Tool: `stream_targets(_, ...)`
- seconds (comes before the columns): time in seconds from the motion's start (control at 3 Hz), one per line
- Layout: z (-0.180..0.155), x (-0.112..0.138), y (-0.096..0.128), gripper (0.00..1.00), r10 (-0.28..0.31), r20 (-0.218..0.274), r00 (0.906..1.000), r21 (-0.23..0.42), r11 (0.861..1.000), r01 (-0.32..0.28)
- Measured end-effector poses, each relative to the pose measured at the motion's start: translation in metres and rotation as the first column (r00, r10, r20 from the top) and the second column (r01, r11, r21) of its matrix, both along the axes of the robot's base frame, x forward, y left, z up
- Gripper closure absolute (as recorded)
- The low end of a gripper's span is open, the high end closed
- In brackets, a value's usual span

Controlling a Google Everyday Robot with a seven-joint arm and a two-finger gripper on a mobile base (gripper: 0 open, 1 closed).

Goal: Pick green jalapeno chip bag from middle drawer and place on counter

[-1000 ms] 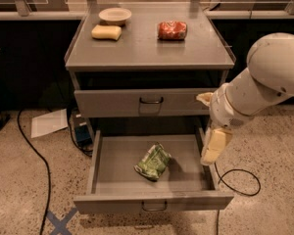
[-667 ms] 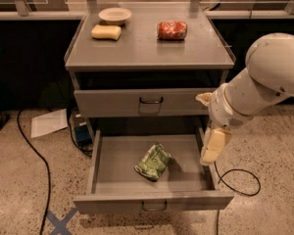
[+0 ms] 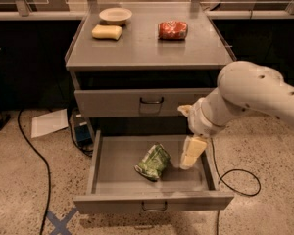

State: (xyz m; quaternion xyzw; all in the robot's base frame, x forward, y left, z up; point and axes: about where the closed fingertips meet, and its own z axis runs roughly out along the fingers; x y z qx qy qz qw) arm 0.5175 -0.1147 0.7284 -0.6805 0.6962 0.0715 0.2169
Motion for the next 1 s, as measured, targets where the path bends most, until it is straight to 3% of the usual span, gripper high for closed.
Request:
stream_targets(0.33, -0.04, 0.021, 0.035, 0.0, 0.028, 0.041, 0.9988, 0.01, 1.0, -0.029)
stream_targets(0.67, -0.079, 0.038, 0.062, 0.0, 0.035, 0.104, 0.9939, -0.047, 0.998, -0.03)
stream_targets(1.0, -0.123, 0.063, 0.083, 0.0, -0.016, 0.14, 0.99, -0.075, 0.997, 0.027)
